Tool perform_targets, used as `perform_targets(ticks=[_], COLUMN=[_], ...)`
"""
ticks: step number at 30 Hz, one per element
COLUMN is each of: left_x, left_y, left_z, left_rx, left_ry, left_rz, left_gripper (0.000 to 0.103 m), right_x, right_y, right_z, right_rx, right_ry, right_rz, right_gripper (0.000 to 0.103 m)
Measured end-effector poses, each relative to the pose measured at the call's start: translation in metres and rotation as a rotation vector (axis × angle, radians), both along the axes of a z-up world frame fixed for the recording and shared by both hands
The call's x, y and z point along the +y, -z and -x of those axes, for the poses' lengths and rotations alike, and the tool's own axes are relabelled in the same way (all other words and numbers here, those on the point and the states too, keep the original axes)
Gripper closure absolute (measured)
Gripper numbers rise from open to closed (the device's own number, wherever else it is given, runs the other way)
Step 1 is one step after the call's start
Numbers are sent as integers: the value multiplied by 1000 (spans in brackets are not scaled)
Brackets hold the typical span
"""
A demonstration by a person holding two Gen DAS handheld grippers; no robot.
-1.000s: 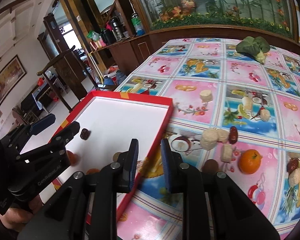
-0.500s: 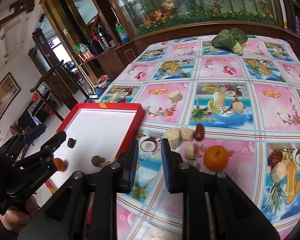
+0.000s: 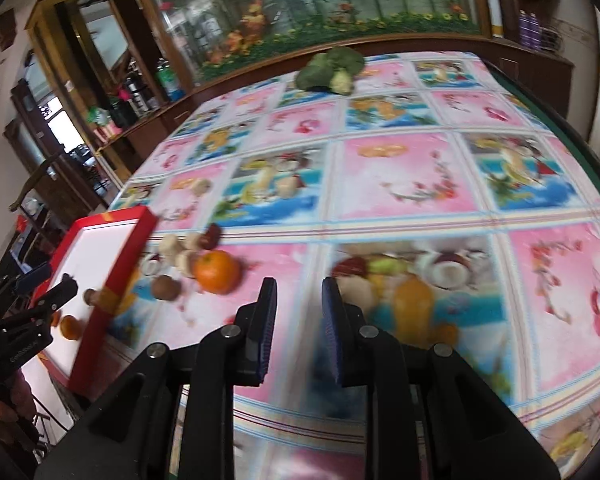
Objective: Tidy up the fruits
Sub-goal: 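Move both open tools back toward the remaining items on the table, then grasp a brown round fruit with the left tool while the right tool grasps a beige cake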
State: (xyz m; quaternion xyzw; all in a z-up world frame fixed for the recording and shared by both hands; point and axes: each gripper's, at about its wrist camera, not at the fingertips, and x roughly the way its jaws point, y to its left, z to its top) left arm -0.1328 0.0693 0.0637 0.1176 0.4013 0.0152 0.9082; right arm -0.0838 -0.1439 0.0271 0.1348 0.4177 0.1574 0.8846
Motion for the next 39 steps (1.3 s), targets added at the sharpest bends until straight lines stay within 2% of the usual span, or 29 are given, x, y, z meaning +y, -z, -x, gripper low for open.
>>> perform_targets(ticks=[5,14,16,17,18,21,26,28,31,34,39], left_x=[-14,-12,-12,-12,-12,-14,-16,-18,-25,-32,-37], left_y=[6,7,7,7,7,8,7,7,12,19,31], left_z=[4,3,2,2,2,-1,-8,-13,-23,-32,-48], left_rx=[27,39,38,39,40,50,68,77,104,145,177], left_ry=[40,32,33,33,35,43,60,68,82,94,76], left_rz=[4,30,33,33,34,49,83,87,95,107,113], left_gripper=[42,42,42,42,42,42,42,42,42,42,42], right_x=[-5,-6,-6,-7,-8,-7,-1,5,11,16,10], right_y=[9,14,16,17,18,19,18,21,22,21,22], right_z=[-1,-6,-6,-6,-6,-8,-19,-23,-23,-22,-22], right_rx=[17,19,25,33,38,41,58,81,84,72,80], right_ry=[-9,3,6,5,0,-3,-3,-15,-26,-37,-39], right_rz=[16,48,63,64,52,26,60,97,147,192,158], right_gripper=[78,78,70,59,57,57,57,60,75,76,76])
